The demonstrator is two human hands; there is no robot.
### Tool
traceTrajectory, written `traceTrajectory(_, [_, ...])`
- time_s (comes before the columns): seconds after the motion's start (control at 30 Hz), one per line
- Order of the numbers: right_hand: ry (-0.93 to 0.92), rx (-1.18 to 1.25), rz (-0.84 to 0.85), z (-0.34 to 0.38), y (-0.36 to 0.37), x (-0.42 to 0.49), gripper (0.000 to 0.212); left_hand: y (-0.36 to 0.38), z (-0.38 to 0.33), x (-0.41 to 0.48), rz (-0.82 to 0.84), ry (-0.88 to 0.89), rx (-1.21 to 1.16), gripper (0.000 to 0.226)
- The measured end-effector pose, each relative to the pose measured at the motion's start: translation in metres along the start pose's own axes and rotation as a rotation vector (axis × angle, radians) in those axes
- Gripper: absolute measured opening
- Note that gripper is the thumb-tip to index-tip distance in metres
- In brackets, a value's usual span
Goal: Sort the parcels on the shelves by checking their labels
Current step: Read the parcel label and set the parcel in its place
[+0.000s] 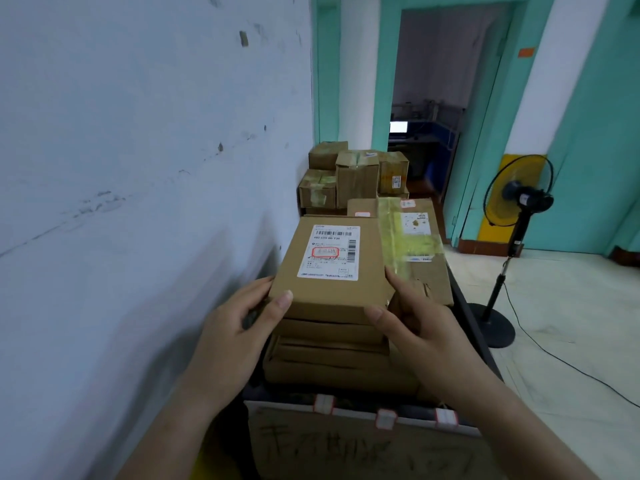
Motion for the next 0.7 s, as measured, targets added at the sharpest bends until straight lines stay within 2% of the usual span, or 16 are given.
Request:
traceTrajectory(0.07, [-0.041,-0.009,-0.075,0.003,-0.004,-0.004,0.060,-0.001,0.007,-0.003,-0.036,-0.010,-0.013,0.050])
traceTrajectory(0.13, [-0.132,-0.047,-0.219,0.002,-0.015,-0.014,0.061,-0.005,0.017,-0.010,-0.118,-0.017,-0.036,0.058])
traceTrajectory(0.2, [-0.267,-0.067,-0.328,0.004,-0.019,-0.029,0.039,-0.011,0.027,-0.027,-0.248,0.003,-0.087,0.044])
traceTrajectory(0.27, [-0.363,-0.056,-0.344,0.008,-0.014,-0.043,0.021,-0.014,0.036,-0.051,-0.370,-0.001,-0.137,0.026])
traceTrajectory(0.33, [-0.396,-0.003,-0.246,0.009,0.002,-0.052,0.017,-0.007,0.049,-0.077,-0.402,-0.082,-0.204,0.017])
traceTrajectory(0.43, [-0.343,0.131,0.009,-0.002,0.037,-0.062,0.016,0.013,0.072,-0.115,-0.438,-0.239,-0.292,0.018])
traceTrajectory(0.57, [-0.177,0.294,0.346,-0.040,0.089,-0.082,0.012,0.044,0.098,-0.169,-0.549,-0.450,-0.415,0.018])
traceTrajectory(0.7, [0.118,0.509,0.684,-0.087,0.123,-0.115,0.018,0.076,0.108,-0.228,-0.756,-0.613,-0.557,0.019])
Point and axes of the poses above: each hand's wrist, its own x-axis towards the middle knuckle, its own y-axis out of the palm, z = x × y, the point moved 6 cm from there along x, towards the middle knuckle, and after that the axes turned 9 degrees about -y, right-handed, at the moved point
